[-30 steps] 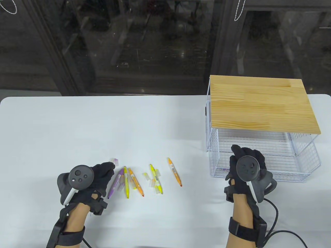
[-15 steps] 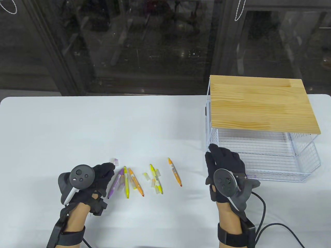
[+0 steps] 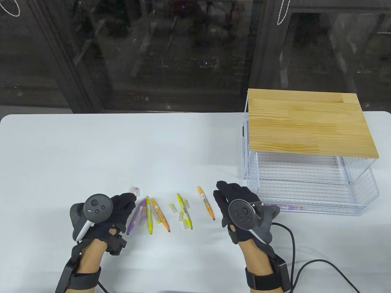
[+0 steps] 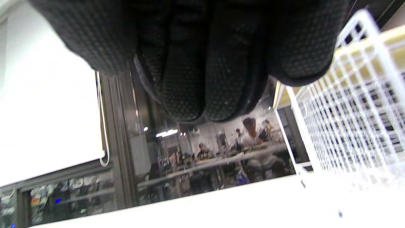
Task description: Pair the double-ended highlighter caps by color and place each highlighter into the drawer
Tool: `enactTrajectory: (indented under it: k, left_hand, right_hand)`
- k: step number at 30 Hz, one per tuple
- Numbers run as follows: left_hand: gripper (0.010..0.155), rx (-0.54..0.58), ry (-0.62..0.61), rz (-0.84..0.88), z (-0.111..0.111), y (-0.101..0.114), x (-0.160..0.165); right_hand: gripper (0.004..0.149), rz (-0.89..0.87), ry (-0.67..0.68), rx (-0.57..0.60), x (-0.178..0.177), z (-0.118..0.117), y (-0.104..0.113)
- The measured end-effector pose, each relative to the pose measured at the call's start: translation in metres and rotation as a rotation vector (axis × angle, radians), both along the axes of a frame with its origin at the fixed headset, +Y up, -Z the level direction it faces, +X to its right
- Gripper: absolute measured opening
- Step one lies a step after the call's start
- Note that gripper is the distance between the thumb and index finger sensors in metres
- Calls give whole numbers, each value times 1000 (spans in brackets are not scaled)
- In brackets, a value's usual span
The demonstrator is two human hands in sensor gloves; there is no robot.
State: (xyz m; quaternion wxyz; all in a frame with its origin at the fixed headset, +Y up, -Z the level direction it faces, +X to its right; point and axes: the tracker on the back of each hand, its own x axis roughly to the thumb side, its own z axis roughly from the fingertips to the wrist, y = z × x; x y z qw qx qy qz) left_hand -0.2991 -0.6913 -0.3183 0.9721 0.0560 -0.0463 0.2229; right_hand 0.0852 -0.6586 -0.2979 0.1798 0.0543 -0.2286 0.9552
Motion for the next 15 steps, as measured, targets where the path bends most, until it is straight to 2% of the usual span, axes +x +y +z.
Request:
enactTrajectory:
  k: [7,15]
  left_hand:
    - [47,-5,-2,-2,0,0,0]
    - [47,-5,-9,-7,-1,-1,1]
  right_hand:
    - [44,41,53,-137,-12,-15,-25]
    - [45,63,60,-181,-17,-20,-36]
